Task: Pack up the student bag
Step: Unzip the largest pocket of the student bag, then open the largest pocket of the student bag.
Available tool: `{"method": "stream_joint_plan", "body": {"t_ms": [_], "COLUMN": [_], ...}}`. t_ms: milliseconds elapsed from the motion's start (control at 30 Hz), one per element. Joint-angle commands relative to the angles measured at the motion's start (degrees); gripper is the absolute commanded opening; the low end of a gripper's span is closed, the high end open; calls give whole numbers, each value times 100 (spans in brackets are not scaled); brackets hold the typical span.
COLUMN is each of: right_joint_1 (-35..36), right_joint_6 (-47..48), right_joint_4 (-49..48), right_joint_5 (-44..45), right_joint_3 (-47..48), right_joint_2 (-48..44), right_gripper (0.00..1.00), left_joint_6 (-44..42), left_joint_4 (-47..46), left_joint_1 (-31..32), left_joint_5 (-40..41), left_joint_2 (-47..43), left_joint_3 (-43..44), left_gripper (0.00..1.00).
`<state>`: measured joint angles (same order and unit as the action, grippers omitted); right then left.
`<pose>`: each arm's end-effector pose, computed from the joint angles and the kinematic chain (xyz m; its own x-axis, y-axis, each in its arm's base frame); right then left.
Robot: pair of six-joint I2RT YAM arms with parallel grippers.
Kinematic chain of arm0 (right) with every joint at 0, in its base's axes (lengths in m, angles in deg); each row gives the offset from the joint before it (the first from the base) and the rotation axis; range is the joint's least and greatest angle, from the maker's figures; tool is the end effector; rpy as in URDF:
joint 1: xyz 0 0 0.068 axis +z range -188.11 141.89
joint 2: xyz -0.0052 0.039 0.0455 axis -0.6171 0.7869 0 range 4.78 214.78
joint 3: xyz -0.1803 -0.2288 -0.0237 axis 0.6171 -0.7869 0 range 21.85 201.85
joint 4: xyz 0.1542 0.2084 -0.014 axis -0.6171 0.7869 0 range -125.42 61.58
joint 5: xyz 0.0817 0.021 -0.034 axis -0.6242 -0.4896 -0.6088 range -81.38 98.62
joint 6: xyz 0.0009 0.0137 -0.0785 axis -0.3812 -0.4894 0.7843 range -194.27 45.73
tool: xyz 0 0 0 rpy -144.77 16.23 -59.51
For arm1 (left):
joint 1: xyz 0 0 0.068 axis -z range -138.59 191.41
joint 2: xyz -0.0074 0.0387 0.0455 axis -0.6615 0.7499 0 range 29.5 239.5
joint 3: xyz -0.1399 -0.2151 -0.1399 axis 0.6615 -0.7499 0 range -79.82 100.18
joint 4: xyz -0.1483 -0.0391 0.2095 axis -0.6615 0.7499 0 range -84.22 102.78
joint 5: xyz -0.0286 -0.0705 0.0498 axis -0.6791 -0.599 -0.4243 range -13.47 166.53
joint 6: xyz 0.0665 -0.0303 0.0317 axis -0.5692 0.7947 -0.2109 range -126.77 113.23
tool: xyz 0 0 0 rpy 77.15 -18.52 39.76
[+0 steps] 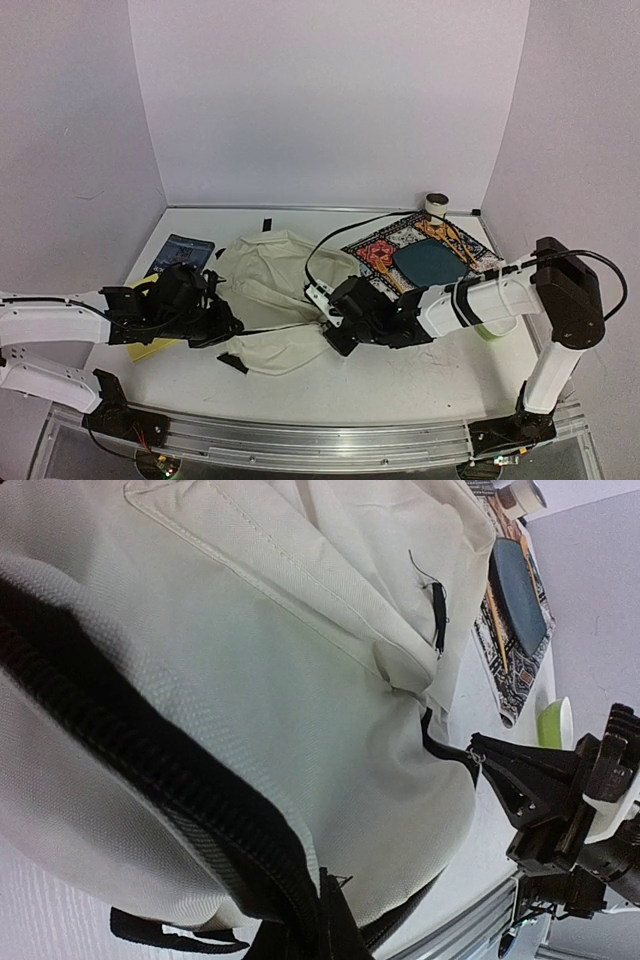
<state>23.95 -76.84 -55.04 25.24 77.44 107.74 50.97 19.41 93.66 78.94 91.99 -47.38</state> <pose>0.2123 0.3584 0.1871 -0.2506 -0.3808 -0.8901 -0.7173 0.6905 -0.0934 0.1446 -0.1820 0.1973 -0.8780 -0.2461 -0.4106 0.0542 0.8011 -0.5961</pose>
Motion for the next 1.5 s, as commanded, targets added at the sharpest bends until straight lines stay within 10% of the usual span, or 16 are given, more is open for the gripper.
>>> {"method": "stream_joint_plan", "body": {"t_ms": [0,367,800,1467], "right_joint_1": [-440,-662,-50,407], "right_joint_6": [-354,-307,180,691], "right_joint_4": [658,663,832,949], "right_joint_5": [647,53,-684,-1506], "right_joint_3": [-207,-216,-48,1866], "right_joint_2": [-46,-215,-1205,429], "right_gripper": [0,1,49,61], "left_joint_6": [-260,-172,-196,88], "left_joint_4": [-332,-1442,-1426,-439], "left_joint_1": [6,43,154,154], "left_joint_5": [-219,-667,167,475], "left_joint_2": [173,783,248,-492], "left_joint_3": [104,91,-31,-633], "left_gripper": [0,2,53,57]}}
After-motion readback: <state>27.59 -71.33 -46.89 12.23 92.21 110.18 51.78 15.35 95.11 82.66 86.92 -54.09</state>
